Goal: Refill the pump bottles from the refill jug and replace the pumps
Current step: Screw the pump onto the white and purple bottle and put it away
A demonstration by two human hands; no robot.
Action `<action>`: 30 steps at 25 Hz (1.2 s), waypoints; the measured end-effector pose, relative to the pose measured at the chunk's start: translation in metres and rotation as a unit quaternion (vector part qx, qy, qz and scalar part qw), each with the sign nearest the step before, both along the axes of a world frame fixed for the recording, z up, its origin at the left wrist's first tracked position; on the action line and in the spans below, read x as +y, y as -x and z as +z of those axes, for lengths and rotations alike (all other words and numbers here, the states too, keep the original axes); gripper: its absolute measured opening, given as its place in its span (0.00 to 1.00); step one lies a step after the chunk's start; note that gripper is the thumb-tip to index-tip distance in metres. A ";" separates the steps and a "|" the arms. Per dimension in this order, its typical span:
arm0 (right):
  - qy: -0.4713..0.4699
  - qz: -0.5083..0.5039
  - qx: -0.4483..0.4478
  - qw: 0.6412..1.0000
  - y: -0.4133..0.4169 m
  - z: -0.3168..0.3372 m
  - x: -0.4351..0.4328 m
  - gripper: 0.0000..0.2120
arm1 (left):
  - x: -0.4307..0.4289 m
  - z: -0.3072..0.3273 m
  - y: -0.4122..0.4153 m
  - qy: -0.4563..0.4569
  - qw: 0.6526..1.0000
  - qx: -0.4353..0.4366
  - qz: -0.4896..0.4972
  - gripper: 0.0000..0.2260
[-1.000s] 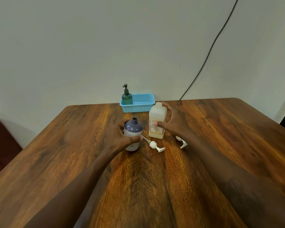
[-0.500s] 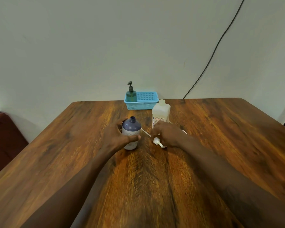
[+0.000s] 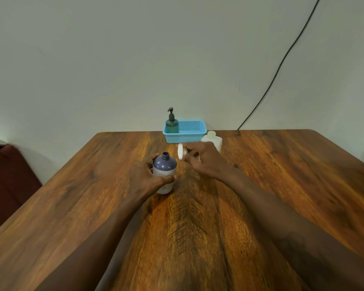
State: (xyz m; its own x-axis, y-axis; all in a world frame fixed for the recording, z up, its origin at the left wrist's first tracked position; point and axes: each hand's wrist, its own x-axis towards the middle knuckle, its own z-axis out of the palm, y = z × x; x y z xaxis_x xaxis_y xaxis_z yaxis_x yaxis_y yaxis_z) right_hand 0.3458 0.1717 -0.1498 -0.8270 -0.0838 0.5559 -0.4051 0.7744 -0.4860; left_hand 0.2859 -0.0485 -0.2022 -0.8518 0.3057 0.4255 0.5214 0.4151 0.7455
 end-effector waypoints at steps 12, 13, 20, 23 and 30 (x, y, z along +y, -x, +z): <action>0.187 -0.017 0.149 0.971 0.006 0.064 -0.028 0.13 | 0.001 0.001 0.003 0.001 1.000 -0.022 -0.011 0.42; 0.181 -0.016 0.148 0.972 0.005 0.064 -0.028 0.13 | 0.000 0.001 0.004 0.000 1.000 -0.022 -0.011 0.42; 0.164 -0.003 0.114 0.980 0.009 0.056 -0.032 0.14 | 0.005 0.005 -0.001 -0.007 1.000 -0.013 -0.025 0.45; 0.191 -0.011 0.133 0.973 0.006 0.061 -0.031 0.13 | 0.006 0.008 0.001 -0.012 1.000 -0.020 -0.020 0.44; 0.176 -0.030 0.159 0.971 -0.001 0.071 -0.023 0.11 | 0.003 0.006 0.003 -0.016 0.999 -0.025 -0.021 0.44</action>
State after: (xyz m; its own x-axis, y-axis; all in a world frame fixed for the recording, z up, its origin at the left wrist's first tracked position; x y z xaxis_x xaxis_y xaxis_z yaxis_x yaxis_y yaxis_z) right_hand 0.3473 0.1486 -0.0791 -0.6071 0.2000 0.7691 -0.5371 0.6100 -0.5826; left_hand 0.2826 -0.0454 -0.1959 -0.8589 0.3285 0.3930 0.4996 0.3686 0.7839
